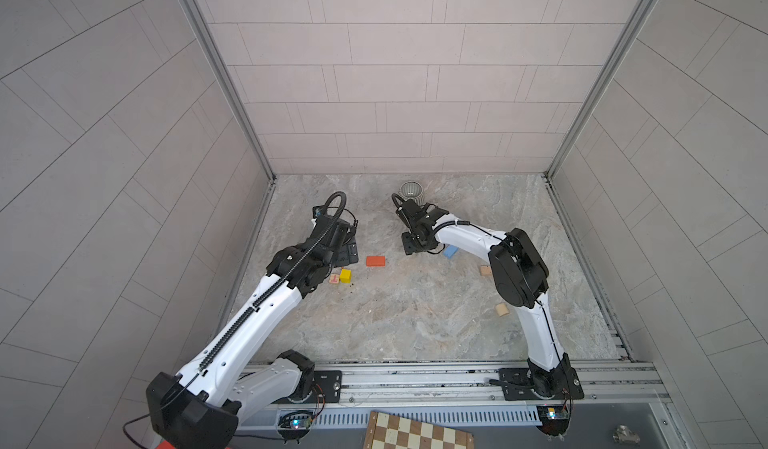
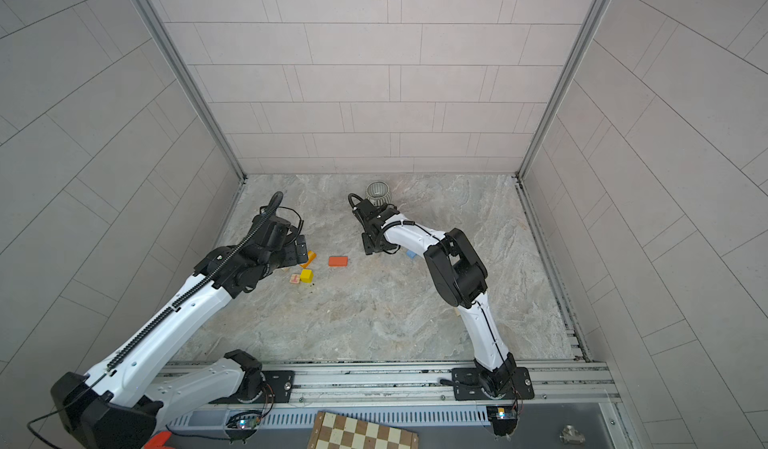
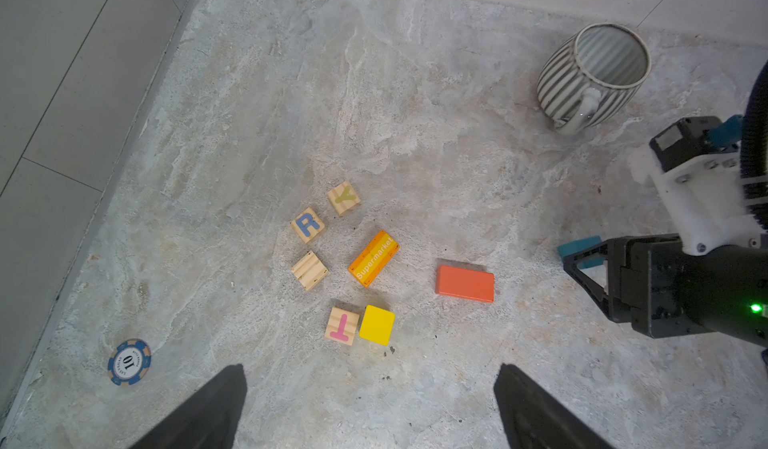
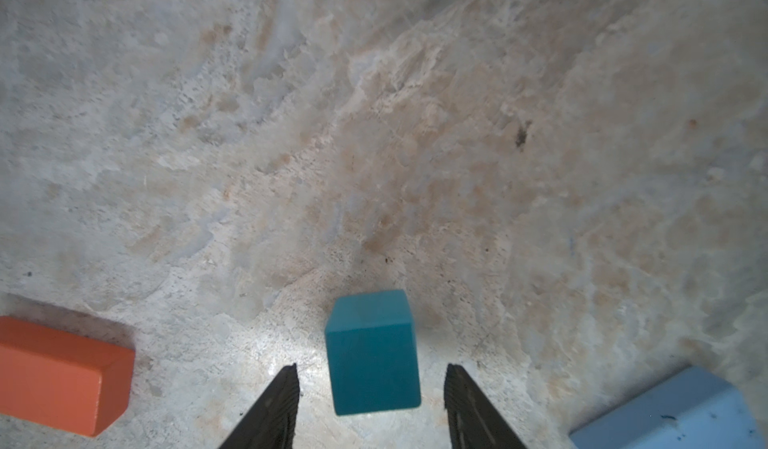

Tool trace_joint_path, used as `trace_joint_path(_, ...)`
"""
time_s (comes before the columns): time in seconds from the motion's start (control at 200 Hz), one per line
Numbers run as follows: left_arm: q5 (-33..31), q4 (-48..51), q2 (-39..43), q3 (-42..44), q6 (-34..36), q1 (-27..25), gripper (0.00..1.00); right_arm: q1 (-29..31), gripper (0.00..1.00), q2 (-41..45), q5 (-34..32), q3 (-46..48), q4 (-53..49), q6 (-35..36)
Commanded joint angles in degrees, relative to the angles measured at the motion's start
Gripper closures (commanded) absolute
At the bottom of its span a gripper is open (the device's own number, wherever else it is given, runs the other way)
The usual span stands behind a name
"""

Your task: Build the wood block tower

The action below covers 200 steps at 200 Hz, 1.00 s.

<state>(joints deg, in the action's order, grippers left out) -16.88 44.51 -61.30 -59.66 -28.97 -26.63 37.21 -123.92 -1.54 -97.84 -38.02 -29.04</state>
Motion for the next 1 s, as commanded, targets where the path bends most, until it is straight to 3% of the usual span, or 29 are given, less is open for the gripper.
trace_joint_path(0.0,0.99,1.2,-0.47,-1.09,2.56,0.35,0.0,-0.29,0.42,5.2,-0.57,0.88,-1.91,1.15)
trace_joint_path(0.3,1.05,2.42,-6.28,-2.35,4.53,0.4,0.01,-8.17,0.42,18.57,2.36,17.89,4.05,2.7)
trace_joint_path(0.455,1.76,3.21,-9.69,-2.35,5.49,0.57,0.17,-12.08,0.42,25.02,4.96,27.55,9.44,1.89)
trace_joint_path(0.58,7.96,0.99,-14.34,-0.73,7.36,2.2,0.19,-13.6,0.42,28.63,5.93,31.86,11.73,2.71)
trace_joint_path(0.766,12.11,1.7,-21.87,-2.63,10.19,4.08,0.25,-15.58,0.42,34.0,9.03,38.92,18.21,1.48)
trace_joint_path(0.861,12.47,3.02,-26.04,-4.13,11.14,4.22,0.34,-15.63,0.43,36.11,10.02,40.74,20.18,1.01)
trace_joint_path(0.996,13.1,2.6,-30.42,-4.23,11.3,4.57,0.37,-16.74,0.45,37.08,11.04,40.71,20.52,0.5)
